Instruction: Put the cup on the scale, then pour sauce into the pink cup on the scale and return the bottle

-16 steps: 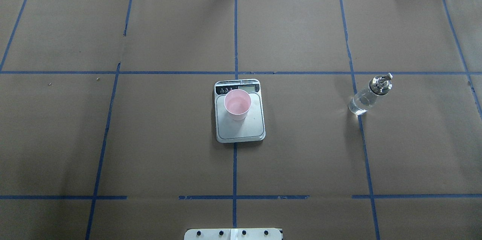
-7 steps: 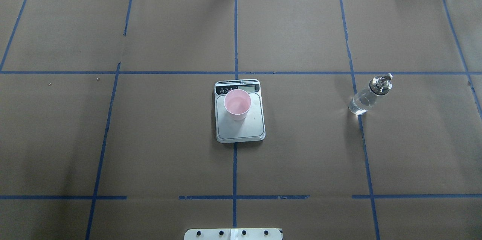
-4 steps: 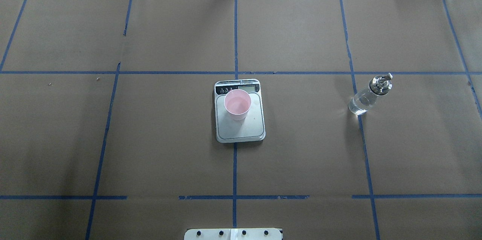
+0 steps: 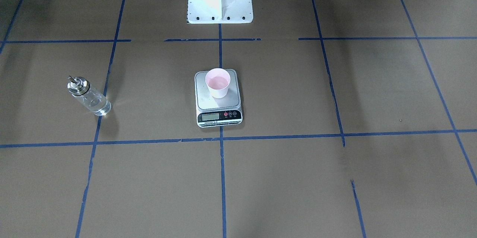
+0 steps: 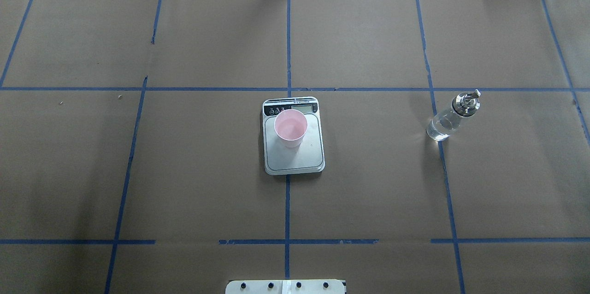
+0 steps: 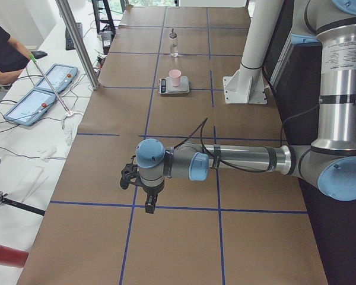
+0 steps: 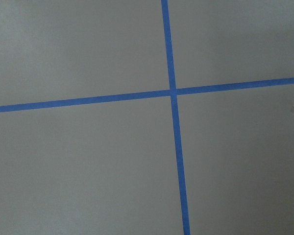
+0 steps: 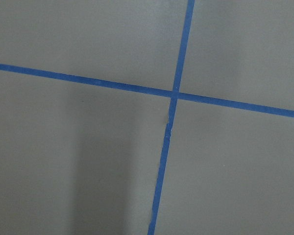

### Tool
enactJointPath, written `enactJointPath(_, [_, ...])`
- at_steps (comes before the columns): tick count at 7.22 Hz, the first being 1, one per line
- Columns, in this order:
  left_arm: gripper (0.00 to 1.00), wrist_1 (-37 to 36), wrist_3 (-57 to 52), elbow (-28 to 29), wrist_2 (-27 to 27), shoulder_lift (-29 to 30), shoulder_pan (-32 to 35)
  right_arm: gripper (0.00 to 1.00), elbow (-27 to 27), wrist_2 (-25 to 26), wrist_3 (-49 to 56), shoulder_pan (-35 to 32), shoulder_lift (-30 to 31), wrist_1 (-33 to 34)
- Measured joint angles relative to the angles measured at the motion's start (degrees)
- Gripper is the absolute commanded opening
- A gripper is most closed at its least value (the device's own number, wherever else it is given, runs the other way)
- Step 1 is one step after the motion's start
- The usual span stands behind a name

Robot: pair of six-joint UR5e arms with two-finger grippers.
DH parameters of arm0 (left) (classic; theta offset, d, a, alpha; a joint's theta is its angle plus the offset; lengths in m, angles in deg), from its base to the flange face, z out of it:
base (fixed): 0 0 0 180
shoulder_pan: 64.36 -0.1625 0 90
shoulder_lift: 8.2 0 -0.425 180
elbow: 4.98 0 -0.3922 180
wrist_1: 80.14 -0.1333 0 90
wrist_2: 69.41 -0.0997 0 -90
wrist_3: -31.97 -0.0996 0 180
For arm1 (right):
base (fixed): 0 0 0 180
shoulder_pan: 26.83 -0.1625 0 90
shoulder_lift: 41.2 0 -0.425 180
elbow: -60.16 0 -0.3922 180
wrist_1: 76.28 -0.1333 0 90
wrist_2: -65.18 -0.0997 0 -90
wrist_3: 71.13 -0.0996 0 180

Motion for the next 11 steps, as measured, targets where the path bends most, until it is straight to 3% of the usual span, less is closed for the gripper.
enactJointPath(8, [1.00,0.4,0.0,0.0,0.0,-0.1,0.0,1.00,-1.8,1.0,0.1,0.0,0.1,-0.4])
enactJointPath(11, [1.00,0.4,0.0,-0.1,0.0,-0.1,0.0,1.00,-1.2,1.2,-8.2,0.0,0.0,-0.5])
